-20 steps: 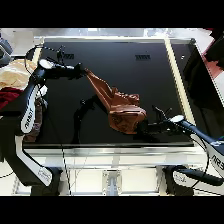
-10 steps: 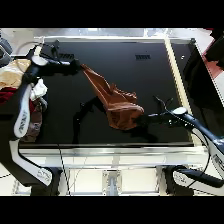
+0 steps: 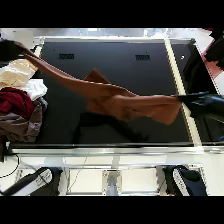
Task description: Fold the shirts.
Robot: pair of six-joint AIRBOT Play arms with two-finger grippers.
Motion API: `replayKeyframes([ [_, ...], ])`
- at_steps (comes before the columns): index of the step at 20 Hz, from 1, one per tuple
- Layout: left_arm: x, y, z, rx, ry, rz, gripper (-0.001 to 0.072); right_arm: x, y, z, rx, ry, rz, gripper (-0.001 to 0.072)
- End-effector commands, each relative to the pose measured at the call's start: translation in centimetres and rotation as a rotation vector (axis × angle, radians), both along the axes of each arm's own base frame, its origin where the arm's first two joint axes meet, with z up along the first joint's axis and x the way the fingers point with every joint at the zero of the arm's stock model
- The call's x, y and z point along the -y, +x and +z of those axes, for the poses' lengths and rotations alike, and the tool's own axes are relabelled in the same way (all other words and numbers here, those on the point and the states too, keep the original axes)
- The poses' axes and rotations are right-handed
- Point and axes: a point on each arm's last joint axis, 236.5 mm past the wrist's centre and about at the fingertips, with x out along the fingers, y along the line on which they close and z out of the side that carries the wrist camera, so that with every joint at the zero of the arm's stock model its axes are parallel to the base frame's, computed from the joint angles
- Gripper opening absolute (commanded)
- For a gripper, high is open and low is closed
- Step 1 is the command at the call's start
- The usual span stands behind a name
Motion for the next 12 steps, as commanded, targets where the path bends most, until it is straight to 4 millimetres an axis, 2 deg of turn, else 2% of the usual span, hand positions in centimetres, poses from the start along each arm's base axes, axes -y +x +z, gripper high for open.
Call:
replayKeyframes([
  [1,-1.0,-7.5,6.5,0.16,0.146,0.103,0.001,1.6,-6.6,10.6,0.29,-0.081,-0.137,0.0009],
  [3,-1.8,-9.5,8.7,0.237,0.206,0.16,0.001,1.7,-6.8,13.3,0.347,-0.092,-0.143,0.0008],
  [4,-2.8,-9.7,9.3,0.258,0.236,0.199,0.001,2.2,-6.0,13.6,0.341,-0.102,-0.154,0.0008],
  [5,-4.1,-9.4,9.3,0.254,0.24,0.254,0.0009,2.9,-4.6,13.1,0.314,-0.117,-0.17,0.0007],
  [6,-5.7,-8.6,8.1,0.205,0.25,0.299,0.001,4.3,-2.6,12.0,0.263,-0.141,-0.201,0.0008],
  [8,-6.9,-6.1,3.3,0.036,0.209,0.304,0.001,7.0,1.8,9.2,0.147,-0.206,-0.245,0.0008],
  [10,-5.5,-3.0,-3.6,-0.194,0.154,0.203,0.001,8.8,7.7,4.5,-0.013,-0.23,-0.236,0.0008],
  [12,-2.9,-0.1,-11.0,-0.413,0.143,0.085,0.001,9.5,13.7,-1.4,-0.177,-0.197,-0.206,0.0009],
])
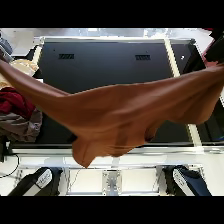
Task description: Fold the shirts.
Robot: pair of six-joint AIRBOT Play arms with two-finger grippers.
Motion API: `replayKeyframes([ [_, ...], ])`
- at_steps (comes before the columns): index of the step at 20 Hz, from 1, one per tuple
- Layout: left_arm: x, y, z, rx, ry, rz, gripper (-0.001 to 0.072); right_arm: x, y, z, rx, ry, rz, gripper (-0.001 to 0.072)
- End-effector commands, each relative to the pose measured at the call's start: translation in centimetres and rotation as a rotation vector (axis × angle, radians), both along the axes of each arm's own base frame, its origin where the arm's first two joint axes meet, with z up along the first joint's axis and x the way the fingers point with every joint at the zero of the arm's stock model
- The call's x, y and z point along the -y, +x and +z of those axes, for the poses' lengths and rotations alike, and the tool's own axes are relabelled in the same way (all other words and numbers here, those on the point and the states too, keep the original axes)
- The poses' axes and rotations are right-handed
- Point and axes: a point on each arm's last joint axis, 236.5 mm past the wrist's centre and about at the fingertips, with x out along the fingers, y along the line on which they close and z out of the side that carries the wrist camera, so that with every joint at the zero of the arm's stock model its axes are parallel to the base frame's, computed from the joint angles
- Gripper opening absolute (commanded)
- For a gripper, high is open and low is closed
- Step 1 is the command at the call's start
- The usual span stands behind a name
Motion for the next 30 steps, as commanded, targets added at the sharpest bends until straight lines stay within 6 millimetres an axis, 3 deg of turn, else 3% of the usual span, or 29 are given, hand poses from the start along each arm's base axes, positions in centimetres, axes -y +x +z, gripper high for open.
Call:
replayKeyframes([
  [1,3.1,3.6,-11.8,-0.367,-0.045,-0.104,0.001,2.0,9.5,-9.5,-0.244,0.042,0.0,0.001],
  [4,5.0,7.4,-22.3,-0.577,0.03,-0.129,0.001,0.7,18.7,-18.5,-0.337,0.261,-0.014,0.0012],
  [7,5.3,10.5,-30.3,-0.65,0.086,-0.066,0.0011,-2.2,25.4,-25.7,-0.341,0.413,-0.049,0.0019],
  [8,5.5,11.4,-32.4,-0.653,0.077,-0.053,0.0011,-3.1,27.1,-27.6,-0.325,0.429,-0.06,0.0071],
  [9,5.8,12.0,-33.9,-0.653,0.062,-0.031,0.0011,-3.7,28.5,-29.1,-0.302,0.43,-0.072,0.0242],
  [10,5.8,12.5,-35.0,-0.65,0.05,-0.013,0.0011,-4.1,29.6,-29.7,-0.269,0.427,-0.083,0.0472],
  [11,5.8,12.9,-35.7,-0.646,0.043,-0.002,0.0011,-4.2,30.6,-29.7,-0.229,0.426,-0.096,0.0583],
  [13,5.4,13.2,-35.7,-0.631,0.042,0.004,0.0011,-3.9,31.2,-27.8,-0.183,0.417,-0.094,0.0583],
  [16,4.5,13.3,-34.7,-0.616,0.036,0.021,0.0039,-2.1,28.6,-22.2,-0.213,0.321,-0.031,0.0582],
  [17,4.2,13.2,-34.3,-0.613,0.035,0.028,0.0277,-0.9,26.8,-20.0,-0.231,0.258,-0.02,0.0581],
  [18,3.7,13.0,-33.7,-0.612,0.032,0.037,0.072,0.2,25.1,-17.9,-0.241,0.213,-0.019,0.0581],
  [20,2.3,13.0,-31.5,-0.575,0.024,0.065,0.0719,1.8,20.8,-13.7,-0.248,0.154,-0.021,0.0581],
  [22,0.7,13.2,-28.1,-0.498,0.017,0.096,0.0718,1.8,16.2,-12.3,-0.316,0.122,-0.003,0.0555],
  [24,-0.9,13.1,-24.0,-0.409,0.014,0.129,0.0718,0.8,11.4,-13.9,-0.446,0.125,0.025,0.0555],
  [26,-2.7,12.6,-20.5,-0.334,0.011,0.167,0.0718,-1.4,7.0,-18.1,-0.562,0.192,0.054,0.0555],
  [28,-4.4,11.8,-19.1,-0.317,0.006,0.203,0.0717,-3.7,2.9,-24.5,-0.624,0.323,0.018,0.0555],
  [30,-5.5,10.6,-19.7,-0.361,-0.003,0.227,0.0717,-6.0,-2.0,-31.9,-0.696,0.527,-0.113,0.0555],
])
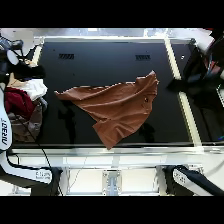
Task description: Fold the shirts.
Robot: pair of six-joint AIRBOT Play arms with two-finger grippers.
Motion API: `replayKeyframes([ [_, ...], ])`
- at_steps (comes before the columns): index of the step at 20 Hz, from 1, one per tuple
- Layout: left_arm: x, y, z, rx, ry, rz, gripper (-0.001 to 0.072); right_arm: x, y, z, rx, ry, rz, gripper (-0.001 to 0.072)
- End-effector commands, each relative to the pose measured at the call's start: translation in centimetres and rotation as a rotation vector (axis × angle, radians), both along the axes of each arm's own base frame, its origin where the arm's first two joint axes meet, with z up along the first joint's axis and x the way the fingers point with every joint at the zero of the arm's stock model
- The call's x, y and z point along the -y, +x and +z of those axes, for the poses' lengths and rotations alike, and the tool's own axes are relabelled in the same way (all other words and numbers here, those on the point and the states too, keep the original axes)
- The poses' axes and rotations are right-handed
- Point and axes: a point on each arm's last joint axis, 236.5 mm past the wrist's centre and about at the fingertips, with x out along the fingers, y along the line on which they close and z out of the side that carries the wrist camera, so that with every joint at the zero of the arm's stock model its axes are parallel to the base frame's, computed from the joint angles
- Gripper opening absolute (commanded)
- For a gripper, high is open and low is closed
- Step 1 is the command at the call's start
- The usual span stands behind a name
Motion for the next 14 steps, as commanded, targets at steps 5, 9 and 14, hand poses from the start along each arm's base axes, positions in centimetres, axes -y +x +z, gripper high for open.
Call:
replayKeyframes([
  [5,-2.2,-2.1,0.1,-0.035,-0.008,0.052,0.0716,-10.0,-12.8,-14.5,-0.253,0.646,-0.384,0.0554],
  [9,-2.1,-2.4,-0.1,-0.047,-0.011,0.052,0.0715,-9.9,-12.4,-14.7,-0.235,0.662,-0.414,0.0553],
  [14,-1.9,-2.5,-0.2,-0.054,-0.02,0.052,0.0713,-11.3,-10.6,-17.0,-0.212,0.598,-0.496,0.0553],
])
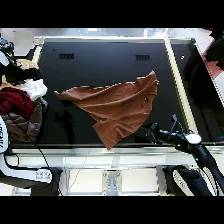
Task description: Fold the shirts.
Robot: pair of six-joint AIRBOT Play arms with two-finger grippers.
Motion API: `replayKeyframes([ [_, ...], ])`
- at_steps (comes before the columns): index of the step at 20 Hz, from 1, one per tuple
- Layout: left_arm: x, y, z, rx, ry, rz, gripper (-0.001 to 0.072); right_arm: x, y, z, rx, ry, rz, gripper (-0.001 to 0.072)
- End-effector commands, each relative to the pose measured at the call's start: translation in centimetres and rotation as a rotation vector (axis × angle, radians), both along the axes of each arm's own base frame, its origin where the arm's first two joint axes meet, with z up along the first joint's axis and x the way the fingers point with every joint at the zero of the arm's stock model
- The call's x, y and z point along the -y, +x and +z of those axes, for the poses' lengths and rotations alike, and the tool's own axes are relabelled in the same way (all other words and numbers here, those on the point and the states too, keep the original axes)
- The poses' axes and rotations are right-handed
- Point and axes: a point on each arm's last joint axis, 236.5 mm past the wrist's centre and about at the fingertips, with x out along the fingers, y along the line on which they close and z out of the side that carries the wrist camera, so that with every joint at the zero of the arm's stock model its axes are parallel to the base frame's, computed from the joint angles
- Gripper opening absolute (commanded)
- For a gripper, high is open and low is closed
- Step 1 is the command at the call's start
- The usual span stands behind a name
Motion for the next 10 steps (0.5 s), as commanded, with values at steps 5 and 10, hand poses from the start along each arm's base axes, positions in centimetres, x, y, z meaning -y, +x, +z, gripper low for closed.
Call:
replayKeyframes([
  [5,0.4,-0.1,-0.1,-0.004,-0.019,-0.001,0.0713,-4.1,0.8,-4.7,-0.099,-0.084,0.007,0.0553],
  [10,0.4,-0.1,-0.4,-0.009,-0.02,-0.001,0.0713,-3.8,4.6,-4.7,-0.06,-0.127,-0.047,0.0552],
])
